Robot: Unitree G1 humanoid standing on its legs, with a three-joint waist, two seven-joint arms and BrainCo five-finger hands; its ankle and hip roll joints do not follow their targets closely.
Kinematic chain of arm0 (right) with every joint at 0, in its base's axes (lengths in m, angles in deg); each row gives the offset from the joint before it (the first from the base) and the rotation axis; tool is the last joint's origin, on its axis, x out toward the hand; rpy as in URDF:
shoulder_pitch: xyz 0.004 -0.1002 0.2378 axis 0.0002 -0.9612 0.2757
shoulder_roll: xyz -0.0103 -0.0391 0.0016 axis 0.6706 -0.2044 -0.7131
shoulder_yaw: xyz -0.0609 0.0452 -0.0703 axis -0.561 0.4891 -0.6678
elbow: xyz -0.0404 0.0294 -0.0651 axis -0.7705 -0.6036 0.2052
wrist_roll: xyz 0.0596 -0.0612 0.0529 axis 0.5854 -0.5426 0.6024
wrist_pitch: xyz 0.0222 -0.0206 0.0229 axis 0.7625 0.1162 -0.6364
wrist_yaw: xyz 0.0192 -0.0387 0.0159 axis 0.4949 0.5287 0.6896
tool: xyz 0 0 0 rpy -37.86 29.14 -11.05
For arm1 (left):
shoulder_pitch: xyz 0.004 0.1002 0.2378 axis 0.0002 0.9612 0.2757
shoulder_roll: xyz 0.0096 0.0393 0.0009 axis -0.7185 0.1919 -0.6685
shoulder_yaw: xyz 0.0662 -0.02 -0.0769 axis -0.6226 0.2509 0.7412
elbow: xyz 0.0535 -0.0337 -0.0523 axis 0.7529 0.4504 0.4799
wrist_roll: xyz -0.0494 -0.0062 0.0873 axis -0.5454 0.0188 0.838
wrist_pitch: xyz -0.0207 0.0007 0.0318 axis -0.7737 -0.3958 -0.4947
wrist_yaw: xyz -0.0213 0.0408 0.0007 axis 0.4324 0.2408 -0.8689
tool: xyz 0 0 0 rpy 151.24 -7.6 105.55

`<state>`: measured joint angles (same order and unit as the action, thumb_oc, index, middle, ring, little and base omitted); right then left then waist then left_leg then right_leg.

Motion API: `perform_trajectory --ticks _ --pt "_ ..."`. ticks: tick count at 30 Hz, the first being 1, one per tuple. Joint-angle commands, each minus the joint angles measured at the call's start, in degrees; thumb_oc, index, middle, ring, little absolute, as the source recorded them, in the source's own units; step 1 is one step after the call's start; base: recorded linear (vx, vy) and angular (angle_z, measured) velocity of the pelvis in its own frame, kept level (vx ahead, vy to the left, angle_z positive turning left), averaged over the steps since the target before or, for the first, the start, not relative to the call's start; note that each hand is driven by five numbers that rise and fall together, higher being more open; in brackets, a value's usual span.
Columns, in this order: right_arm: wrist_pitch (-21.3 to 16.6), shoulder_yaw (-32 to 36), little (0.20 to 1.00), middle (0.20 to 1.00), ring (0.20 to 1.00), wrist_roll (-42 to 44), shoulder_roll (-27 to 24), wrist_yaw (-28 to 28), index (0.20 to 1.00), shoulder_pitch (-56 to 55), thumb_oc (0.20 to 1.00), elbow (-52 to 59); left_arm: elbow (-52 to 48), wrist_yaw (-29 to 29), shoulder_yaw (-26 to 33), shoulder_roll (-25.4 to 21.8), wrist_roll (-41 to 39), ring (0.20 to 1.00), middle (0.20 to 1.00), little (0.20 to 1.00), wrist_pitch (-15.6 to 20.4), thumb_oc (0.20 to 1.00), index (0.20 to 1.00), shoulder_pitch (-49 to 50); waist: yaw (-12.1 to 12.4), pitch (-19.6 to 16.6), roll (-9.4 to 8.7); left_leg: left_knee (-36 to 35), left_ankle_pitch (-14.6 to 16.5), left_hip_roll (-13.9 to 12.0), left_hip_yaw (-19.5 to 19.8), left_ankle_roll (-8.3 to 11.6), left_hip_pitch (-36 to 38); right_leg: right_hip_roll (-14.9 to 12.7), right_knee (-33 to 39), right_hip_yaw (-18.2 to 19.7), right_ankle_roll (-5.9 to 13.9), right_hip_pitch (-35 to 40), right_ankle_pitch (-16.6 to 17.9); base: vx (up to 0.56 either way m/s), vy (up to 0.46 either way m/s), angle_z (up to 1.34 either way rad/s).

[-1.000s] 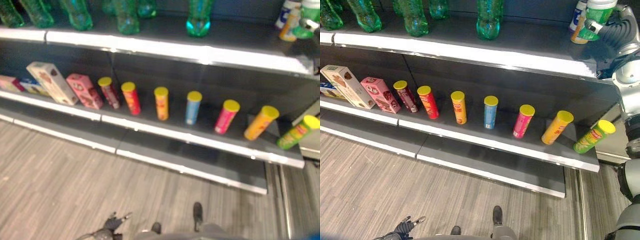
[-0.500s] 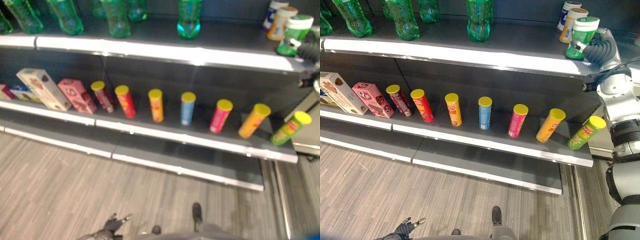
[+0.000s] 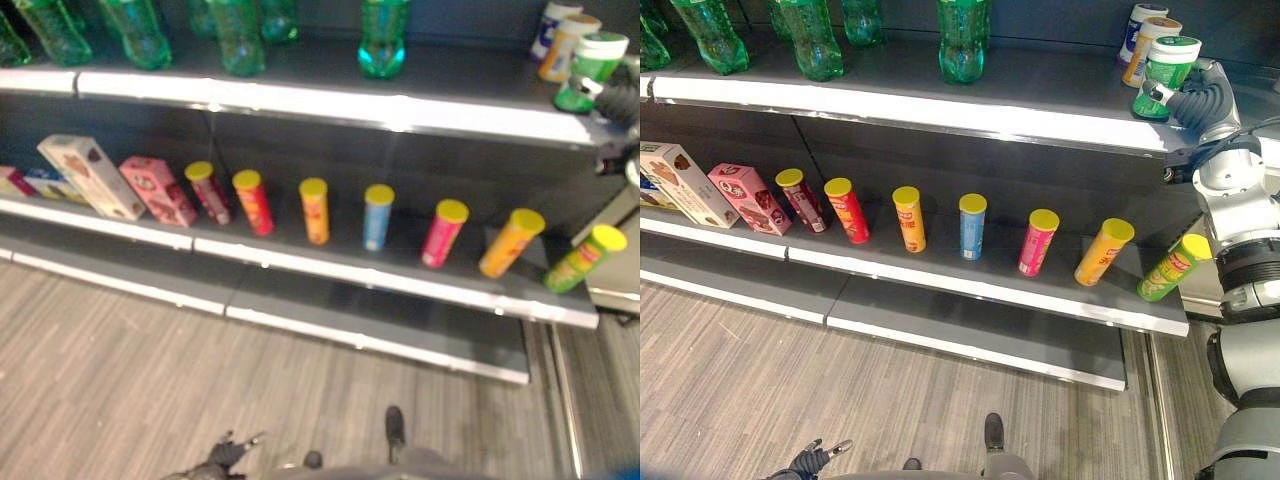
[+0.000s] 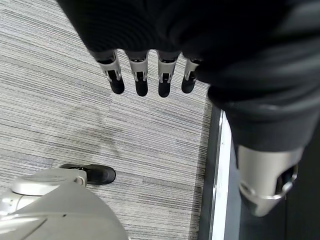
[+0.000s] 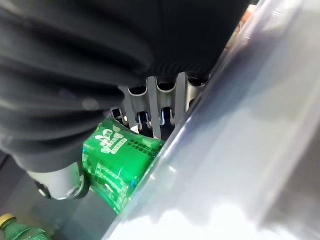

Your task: Put the goods on the table back onto the shelves and tidy them up.

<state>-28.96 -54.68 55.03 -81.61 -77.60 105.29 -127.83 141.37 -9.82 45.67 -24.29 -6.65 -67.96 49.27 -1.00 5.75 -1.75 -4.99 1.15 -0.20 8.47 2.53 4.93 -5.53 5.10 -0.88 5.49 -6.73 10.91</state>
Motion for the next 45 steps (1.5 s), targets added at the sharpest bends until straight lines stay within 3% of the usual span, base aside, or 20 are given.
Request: perform_trajectory --ticks 1,2,15,19,21,22,23,27,28,31,33,34,36,37,39,42,43,45 --pt "-1.05 -2.91 0.391 0.391 0.391 1.20 0.87 -1.32 0.391 8.17 0.391 -4.90 1.52 0.82 -1.98 -2.70 -0.53 1.000 1.000 1.000 0.59 1.000 1.000 -1.46 0.47 0.14 -2.48 -0.01 3.02 1.20 -4.23 0.51 -1.00 -3.13 -0.64 1.18 4.07 0.65 -0.91 0.00 0.000 0.00" --pt "-1.07 -2.97 1.000 1.000 1.000 1.05 0.93 -1.48 1.000 8.27 1.000 -4.98 1.45 0.89 -2.04 -2.67 -0.52 1.000 1.000 1.000 0.54 1.000 1.000 -1.51 0.49 0.15 -2.46 -0.01 3.02 1.20 -4.24 0.51 -1.03 -3.14 -0.64 1.21 4.07 0.62 -0.89 0.00 0.000 0.00" --pt "-1.10 -2.07 1.000 1.000 1.000 -0.75 0.43 -3.39 1.000 8.50 1.000 -4.43 1.52 1.14 -2.00 -2.64 -0.05 1.000 1.000 1.000 0.34 1.000 1.000 -1.86 0.17 0.03 -2.25 -0.01 3.28 1.24 -4.82 0.44 -0.90 -3.31 -0.53 1.27 4.20 0.78 -0.99 0.00 0.000 0.00" --pt "-1.99 1.58 1.000 1.000 1.000 -5.06 -2.10 -8.81 1.000 6.14 1.000 3.74 1.02 1.66 -1.65 -2.39 0.72 1.000 1.000 1.000 -0.03 1.000 1.000 -2.08 -0.50 -0.12 -1.90 -0.01 3.53 1.21 -5.11 0.28 -0.65 -3.21 -0.50 1.53 4.32 0.80 -1.04 0.01 0.008 0.00" --pt "-2.50 4.70 1.000 1.000 1.000 -7.00 -2.88 -10.87 1.000 3.51 1.000 9.53 0.71 2.05 -1.58 -2.12 1.23 1.000 1.000 1.000 -0.17 1.000 1.000 -2.00 -0.73 -0.18 -1.73 -0.01 3.68 1.22 -5.17 0.17 -0.55 -3.18 -0.49 1.59 4.36 0.85 -1.09 0.02 0.014 0.00" --pt "-4.08 11.05 1.000 1.000 1.000 -9.30 -3.70 -14.04 1.000 -1.90 1.000 18.70 0.48 2.53 -0.78 -1.20 1.87 1.000 1.000 1.000 -0.33 1.000 1.000 -1.90 -1.37 -0.16 -1.13 -0.01 3.95 1.21 -5.20 -0.06 -0.36 -3.07 -0.48 1.79 4.39 0.87 -1.24 0.00 0.000 0.00" --pt "-3.86 12.11 1.000 1.000 1.000 -9.50 -3.63 -14.06 1.000 -3.08 1.000 19.37 0.47 2.54 -0.99 -1.49 1.89 1.000 1.000 1.000 -0.34 1.000 1.000 -1.86 -1.14 -0.22 -1.37 -0.01 3.98 1.19 -5.18 -0.05 -0.33 -3.05 -0.48 1.77 4.39 0.91 -1.25 0.04 0.023 0.03" --pt "-8.13 30.55 1.000 1.000 1.000 -10.50 -4.49 -15.24 1.000 -21.34 1.000 37.89 0.82 3.03 0.79 -0.83 3.21 1.000 1.000 1.000 -0.57 1.000 1.000 -1.41 -2.16 -0.67 -1.40 -0.01 4.52 1.20 -5.43 -0.51 0.15 -2.85 -0.46 2.24 4.62 0.91 -1.50 0.03 0.017 0.03" --pt "-8.09 30.85 1.000 1.000 1.000 -10.51 -4.46 -15.22 1.000 -21.67 1.000 38.04 0.81 3.03 0.69 -0.91 3.20 1.000 1.000 1.000 -0.57 1.000 1.000 -1.40 -2.02 -0.65 -1.43 -0.01 4.58 1.15 -5.45 -0.50 0.23 -2.80 -0.46 2.25 4.60 0.98 -1.54 0.02 0.021 -0.09" --pt "-13.55 39.95 1.000 1.000 1.000 -0.73 -0.93 -8.54 1.000 -33.38 1.000 48.48 1.09 2.08 1.45 -1.02 4.15 1.000 1.000 1.000 -0.18 1.000 1.000 -0.81 -3.17 -0.68 -2.07 -0.01 4.74 1.25 -6.27 -0.73 0.57 -2.54 -0.67 3.35 5.10 0.48 -1.17 -0.01 0.031 -0.18" --pt "-15.35 41.13 1.000 1.000 1.000 5.81 0.05 -3.43 1.000 -36.81 1.000 51.04 0.67 1.33 1.67 -1.67 4.42 1.000 1.000 1.000 0.24 1.000 1.000 -0.55 -3.68 -0.36 -2.40 -0.01 4.86 1.29 -6.94 -0.88 0.84 -2.27 -0.88 4.32 5.43 0.17 -0.79 -0.01 0.056 -0.31" --pt "-15.76 41.24 1.000 1.000 1.000 12.13 1.55 2.10 1.000 -40.00 1.000 53.39 0.16 0.51 2.06 -2.40 4.92 1.000 1.000 1.000 0.76 1.000 1.000 -0.48 -4.62 -0.02 -2.71 -0.01 4.90 1.48 -7.72 -1.07 1.01 -2.09 -1.28 5.30 5.89 -0.37 -0.13 -0.04 0.057 -0.37" --pt "-15.89 41.02 1.000 1.000 1.000 15.46 2.49 5.12 1.000 -41.82 1.000 54.27 -0.17 -0.08 2.00 -2.93 5.03 1.000 1.000 1.000 1.06 1.000 1.000 -0.55 -4.78 0.24 -3.07 -0.01 4.83 1.65 -8.43 -1.22 1.13 -1.96 -1.67 6.22 6.18 -0.89 0.28 -0.06 0.071 -0.35" --pt "-14.46 40.13 1.000 1.000 1.000 20.95 4.46 11.11 1.000 -45.17 1.000 56.88 -0.33 -1.30 2.44 -3.84 5.93 1.000 1.000 1.000 1.62 1.000 1.000 -0.59 -5.92 0.67 -3.41 -0.01 4.84 2.03 -9.51 -1.48 1.31 -1.62 -2.36 7.85 6.78 -1.85 1.33 -0.06 0.076 -0.36" --pt "-14.16 39.65 1.000 1.000 1.000 22.60 5.16 13.03 1.000 -46.58 1.000 57.12 -0.54 -1.71 2.44 -4.27 6.03 1.000 1.000 1.000 1.81 1.000 1.000 -0.71 -5.95 0.71 -3.61 -0.01 4.88 2.17 -10.20 -1.56 1.35 -1.42 -2.74 8.66 7.02 -2.43 1.70 -0.05 0.069 -0.49" --pt "-9.55 34.32 1.000 1.000 1.000 29.82 7.12 23.32 1.000 -52.54 1.000 59.33 -1.79 -3.72 3.25 -5.78 6.74 1.000 1.000 1.000 2.91 1.000 1.000 -1.41 -7.53 1.94 -4.21 -0.01 4.59 2.52 -13.38 -1.82 1.47 -1.09 -4.46 10.28 8.06 -4.49 3.62 -0.08 0.074 -0.50" --pt "-9.58 34.28 1.000 1.000 1.000 29.87 7.11 23.39 1.000 -52.51 1.000 59.26 -1.80 -3.73 3.27 -5.79 6.73 1.000 1.000 1.000 2.91 1.000 1.000 -1.37 -7.42 1.93 -4.23 -0.01 4.62 2.52 -13.51 -1.82 1.51 -1.05 -4.50 10.42 8.06 -4.52 3.62 -0.06 0.042 -0.49" --pt "-5.57 32.40 1.000 1.000 1.000 28.91 7.01 27.58 1.000 -57.83 1.000 59.91 -2.23 -5.03 4.09 -6.63 7.96 1.000 1.000 1.000 2.98 1.000 1.000 -1.78 -8.21 2.30 -4.41 -0.01 4.51 2.34 -14.91 -1.80 1.42 -1.00 -5.07 10.36 8.21 -5.06 3.72 -0.06 0.001 -0.57"
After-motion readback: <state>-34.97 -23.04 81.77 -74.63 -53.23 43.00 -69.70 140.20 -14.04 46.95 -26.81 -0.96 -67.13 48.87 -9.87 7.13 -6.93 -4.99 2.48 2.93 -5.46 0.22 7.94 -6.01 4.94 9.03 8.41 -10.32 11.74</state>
